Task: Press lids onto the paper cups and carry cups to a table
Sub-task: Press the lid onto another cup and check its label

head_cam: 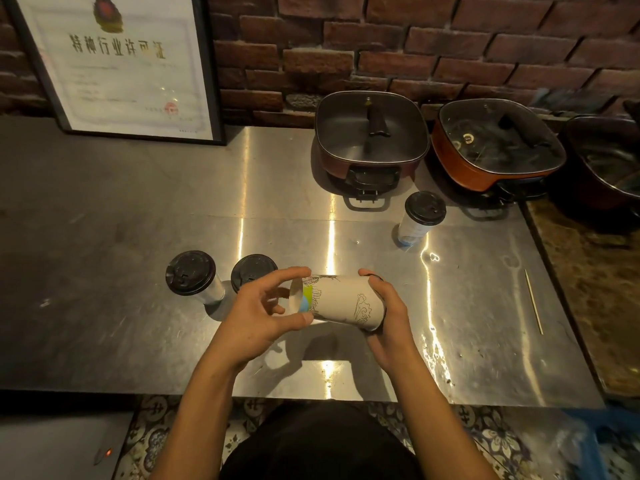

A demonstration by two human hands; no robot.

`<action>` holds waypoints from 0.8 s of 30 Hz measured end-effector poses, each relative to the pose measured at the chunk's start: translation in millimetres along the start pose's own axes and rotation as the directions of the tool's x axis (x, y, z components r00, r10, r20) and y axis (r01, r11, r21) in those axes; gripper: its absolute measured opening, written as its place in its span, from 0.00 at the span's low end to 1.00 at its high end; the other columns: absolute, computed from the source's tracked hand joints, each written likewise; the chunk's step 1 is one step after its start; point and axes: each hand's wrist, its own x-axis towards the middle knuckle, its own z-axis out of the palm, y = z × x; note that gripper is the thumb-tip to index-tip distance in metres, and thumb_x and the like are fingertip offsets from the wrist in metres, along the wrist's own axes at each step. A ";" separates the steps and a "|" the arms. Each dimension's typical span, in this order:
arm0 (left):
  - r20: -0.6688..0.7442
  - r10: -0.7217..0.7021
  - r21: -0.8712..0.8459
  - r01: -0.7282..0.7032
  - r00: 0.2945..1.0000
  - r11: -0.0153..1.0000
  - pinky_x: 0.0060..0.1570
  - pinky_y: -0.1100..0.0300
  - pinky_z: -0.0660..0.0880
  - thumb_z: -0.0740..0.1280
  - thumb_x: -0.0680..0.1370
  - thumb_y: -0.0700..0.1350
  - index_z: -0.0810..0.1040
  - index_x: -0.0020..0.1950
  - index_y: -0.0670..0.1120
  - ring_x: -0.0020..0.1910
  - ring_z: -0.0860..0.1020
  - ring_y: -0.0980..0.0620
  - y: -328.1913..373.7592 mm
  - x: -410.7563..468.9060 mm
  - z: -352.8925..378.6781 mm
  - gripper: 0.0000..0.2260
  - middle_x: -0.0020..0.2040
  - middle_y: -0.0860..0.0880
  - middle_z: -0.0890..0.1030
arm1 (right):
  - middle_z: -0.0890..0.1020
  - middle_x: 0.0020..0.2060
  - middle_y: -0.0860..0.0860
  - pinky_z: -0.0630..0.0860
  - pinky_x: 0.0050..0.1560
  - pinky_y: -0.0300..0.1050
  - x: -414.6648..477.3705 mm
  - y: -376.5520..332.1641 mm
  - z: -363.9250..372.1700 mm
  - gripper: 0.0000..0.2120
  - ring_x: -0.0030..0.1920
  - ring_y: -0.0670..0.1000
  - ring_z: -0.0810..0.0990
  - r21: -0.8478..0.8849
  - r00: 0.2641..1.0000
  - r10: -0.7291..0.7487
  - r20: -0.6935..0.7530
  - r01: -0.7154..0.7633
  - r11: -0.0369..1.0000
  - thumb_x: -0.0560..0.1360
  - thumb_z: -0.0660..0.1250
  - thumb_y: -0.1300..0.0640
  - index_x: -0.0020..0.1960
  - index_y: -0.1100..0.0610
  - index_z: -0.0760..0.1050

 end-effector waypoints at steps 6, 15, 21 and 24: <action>0.071 0.290 0.225 -0.299 0.954 0.928 0.52 0.70 0.72 0.80 0.68 0.52 0.77 0.68 0.65 0.63 0.74 0.59 41.9 -8.4 30.8 0.29 0.65 0.68 0.77 | 0.85 0.49 0.58 0.82 0.47 0.54 -4.4 17.9 6.7 0.19 0.48 0.59 0.86 0.407 0.967 0.217 0.135 -0.254 0.877 0.70 0.74 0.46 0.54 0.57 0.85; 0.093 0.360 0.297 -0.371 0.928 0.880 0.56 0.74 0.67 0.79 0.71 0.53 0.73 0.70 0.67 0.65 0.70 0.60 45.9 -13.3 36.2 0.31 0.65 0.68 0.75 | 0.85 0.53 0.58 0.80 0.56 0.53 -6.9 29.9 13.2 0.21 0.55 0.58 0.84 0.355 0.956 0.207 0.207 -0.271 0.894 0.76 0.68 0.44 0.59 0.59 0.85; -0.073 0.235 0.317 -0.201 0.969 0.927 0.55 0.67 0.72 0.71 0.75 0.62 0.71 0.67 0.73 0.64 0.72 0.63 12.7 -28.8 -7.1 0.22 0.64 0.70 0.73 | 0.86 0.49 0.59 0.83 0.39 0.49 -10.1 25.2 31.0 0.18 0.47 0.59 0.86 0.122 0.994 0.078 0.083 -0.087 0.989 0.71 0.70 0.47 0.55 0.56 0.83; -0.189 0.154 0.252 -0.103 0.970 0.962 0.53 0.67 0.75 0.72 0.74 0.59 0.74 0.69 0.66 0.60 0.77 0.64 -16.4 -42.8 -31.8 0.23 0.63 0.67 0.76 | 0.84 0.49 0.59 0.77 0.38 0.48 -13.4 30.6 50.0 0.19 0.48 0.59 0.84 -0.092 0.997 0.042 0.071 -0.035 0.995 0.70 0.68 0.46 0.56 0.55 0.82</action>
